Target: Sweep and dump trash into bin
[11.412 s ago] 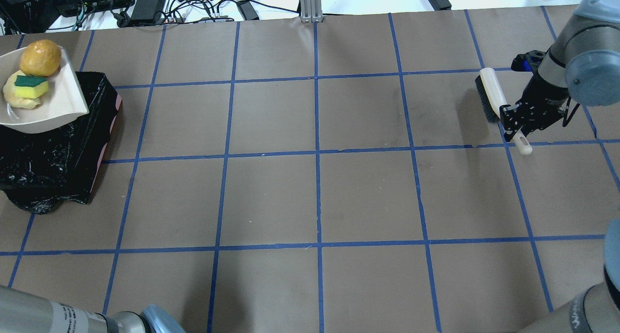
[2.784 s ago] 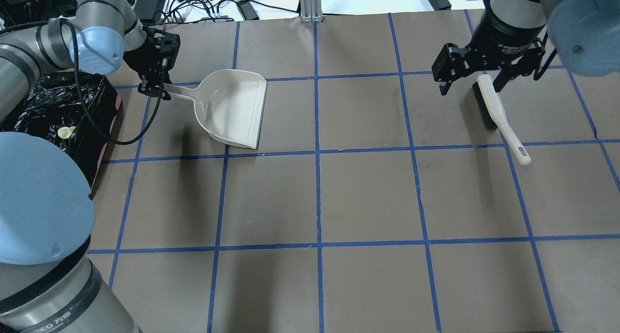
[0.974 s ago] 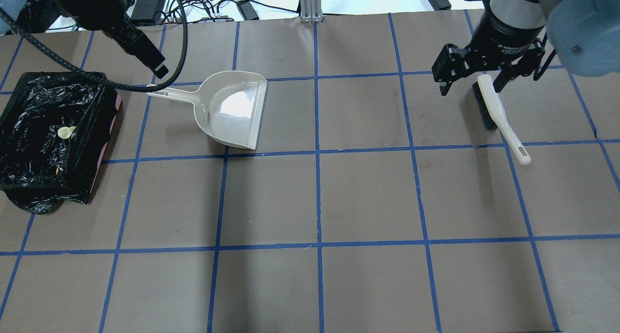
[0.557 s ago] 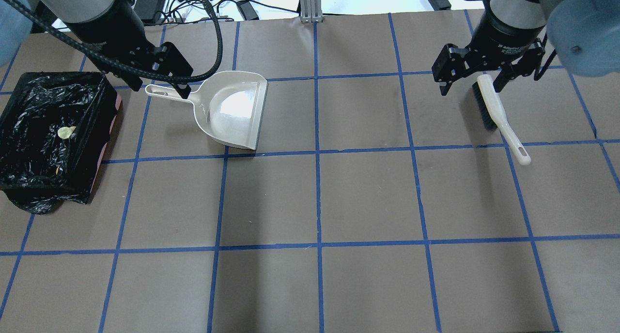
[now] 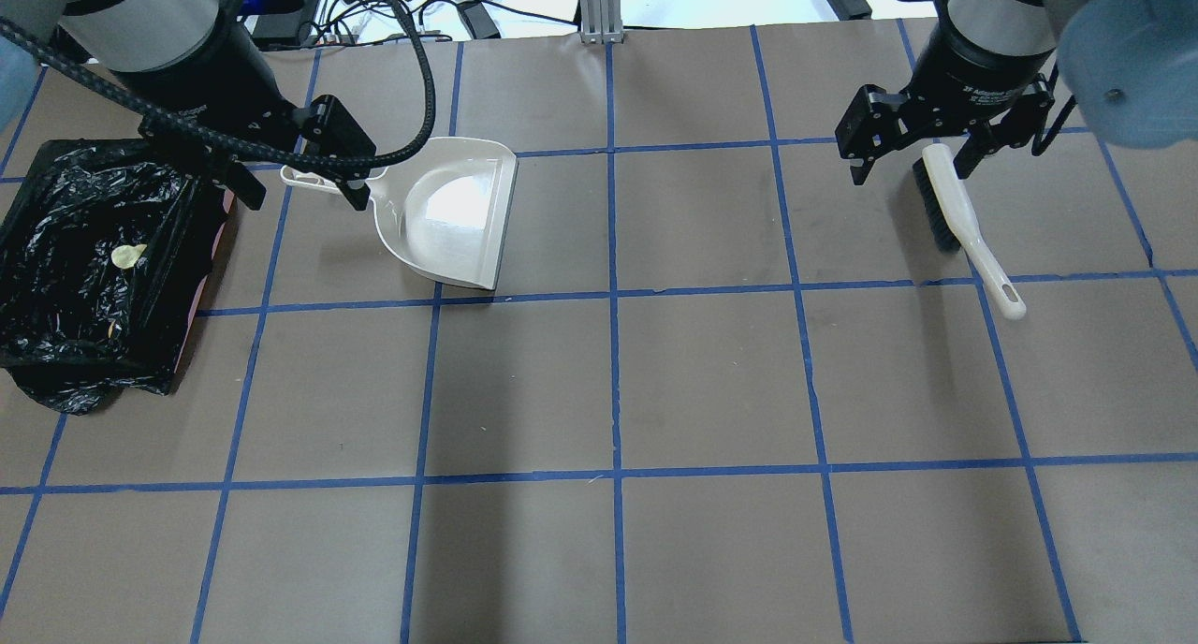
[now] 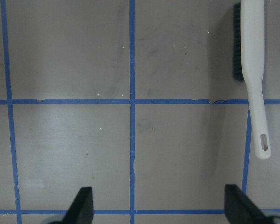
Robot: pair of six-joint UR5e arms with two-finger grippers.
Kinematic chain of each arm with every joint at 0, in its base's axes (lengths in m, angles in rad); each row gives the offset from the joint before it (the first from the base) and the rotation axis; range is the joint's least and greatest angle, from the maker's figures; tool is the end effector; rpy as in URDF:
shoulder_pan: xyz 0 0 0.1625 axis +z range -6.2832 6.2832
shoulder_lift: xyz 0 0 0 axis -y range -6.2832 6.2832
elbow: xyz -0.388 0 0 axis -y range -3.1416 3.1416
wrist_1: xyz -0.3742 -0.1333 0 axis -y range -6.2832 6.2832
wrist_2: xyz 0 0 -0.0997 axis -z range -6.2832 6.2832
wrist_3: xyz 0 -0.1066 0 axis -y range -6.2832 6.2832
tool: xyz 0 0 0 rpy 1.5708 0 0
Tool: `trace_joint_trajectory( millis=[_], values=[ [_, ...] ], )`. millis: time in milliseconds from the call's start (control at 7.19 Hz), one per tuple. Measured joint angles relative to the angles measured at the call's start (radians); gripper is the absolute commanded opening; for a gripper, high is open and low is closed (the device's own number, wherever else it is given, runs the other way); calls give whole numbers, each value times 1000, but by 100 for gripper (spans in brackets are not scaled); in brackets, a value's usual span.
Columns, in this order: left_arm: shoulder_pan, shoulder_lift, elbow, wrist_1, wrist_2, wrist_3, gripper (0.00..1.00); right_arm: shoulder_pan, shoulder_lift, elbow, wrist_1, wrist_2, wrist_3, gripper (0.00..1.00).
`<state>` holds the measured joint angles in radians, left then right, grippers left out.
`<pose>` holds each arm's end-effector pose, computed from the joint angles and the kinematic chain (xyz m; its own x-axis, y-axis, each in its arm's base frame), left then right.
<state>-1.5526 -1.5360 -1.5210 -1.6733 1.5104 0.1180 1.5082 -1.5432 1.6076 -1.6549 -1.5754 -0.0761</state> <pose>-0.1314 -0.4596 0.4737 -0.9932 0.0986 0.0620 0.0994 0.9950 0.0107 0.1022 -0.4933 0.4217 -0.9999 -0.0134 0.0061 -0.0135 0.9997 -0.0193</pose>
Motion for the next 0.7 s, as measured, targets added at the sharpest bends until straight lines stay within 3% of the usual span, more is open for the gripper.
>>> trace_joint_trajectory(
  millis=[696],
  values=[
    [8,7,-6,5,0,14,100,0,0,0,1,-1,-2,100]
  ],
)
